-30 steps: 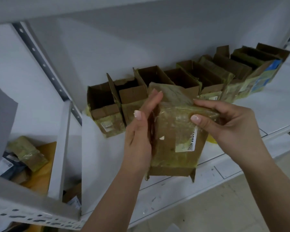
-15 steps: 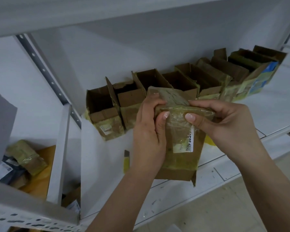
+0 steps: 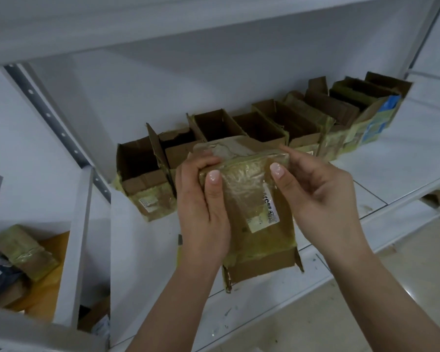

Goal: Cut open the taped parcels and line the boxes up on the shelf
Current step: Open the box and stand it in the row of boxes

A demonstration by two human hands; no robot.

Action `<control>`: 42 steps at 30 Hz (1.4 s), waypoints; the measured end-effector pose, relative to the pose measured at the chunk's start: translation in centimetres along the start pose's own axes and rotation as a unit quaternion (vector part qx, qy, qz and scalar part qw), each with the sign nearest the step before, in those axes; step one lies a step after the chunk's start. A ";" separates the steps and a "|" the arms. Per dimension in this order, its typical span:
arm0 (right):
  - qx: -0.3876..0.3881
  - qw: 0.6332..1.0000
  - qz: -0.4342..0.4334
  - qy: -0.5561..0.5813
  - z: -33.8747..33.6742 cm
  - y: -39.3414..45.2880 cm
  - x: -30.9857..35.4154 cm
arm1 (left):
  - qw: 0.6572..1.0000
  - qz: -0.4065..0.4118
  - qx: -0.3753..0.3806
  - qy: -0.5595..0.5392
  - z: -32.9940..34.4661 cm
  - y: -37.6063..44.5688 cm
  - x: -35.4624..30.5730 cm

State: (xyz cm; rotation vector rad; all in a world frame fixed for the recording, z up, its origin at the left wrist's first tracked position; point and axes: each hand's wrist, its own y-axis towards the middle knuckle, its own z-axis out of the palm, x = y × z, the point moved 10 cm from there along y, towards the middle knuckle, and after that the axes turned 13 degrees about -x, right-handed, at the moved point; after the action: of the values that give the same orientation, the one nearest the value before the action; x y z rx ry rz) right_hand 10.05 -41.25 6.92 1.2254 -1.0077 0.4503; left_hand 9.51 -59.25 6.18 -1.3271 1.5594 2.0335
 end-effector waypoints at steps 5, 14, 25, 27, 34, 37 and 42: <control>0.005 0.997 0.067 0.046 -0.3 0.2 -2.1 | 0.999 -0.036 0.010 -0.011 -0.7 0.7 0.2; 0.094 0.995 -0.033 0.012 1.5 0.0 -0.6 | 0.998 -0.055 0.021 -0.036 -0.2 0.0 -0.2; 0.069 0.991 -0.102 -0.046 0.3 0.1 0.6 | 0.999 0.005 0.048 -0.013 -0.1 -0.3 -0.9; 0.061 0.989 -0.136 -0.021 0.1 0.1 1.6 | 0.998 0.024 0.060 -0.007 0.1 -0.5 -1.2; 0.008 0.980 -0.194 -0.038 -0.4 -0.7 2.4 | 0.997 0.028 0.072 0.002 0.0 -1.2 -0.6; 0.054 0.989 -0.139 -0.004 -0.1 -0.5 1.5 | 0.996 0.046 0.080 0.000 0.1 -1.3 -0.8; 0.026 0.982 -0.184 -0.009 0.4 -1.2 2.7 | 0.992 0.088 0.089 0.007 0.5 -1.8 -1.5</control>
State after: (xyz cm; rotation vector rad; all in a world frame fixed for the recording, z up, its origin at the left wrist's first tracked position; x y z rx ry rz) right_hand 12.23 -42.60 8.46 1.4301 -0.7634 0.1768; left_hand 11.26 -57.62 6.17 -1.1782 1.8759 1.9293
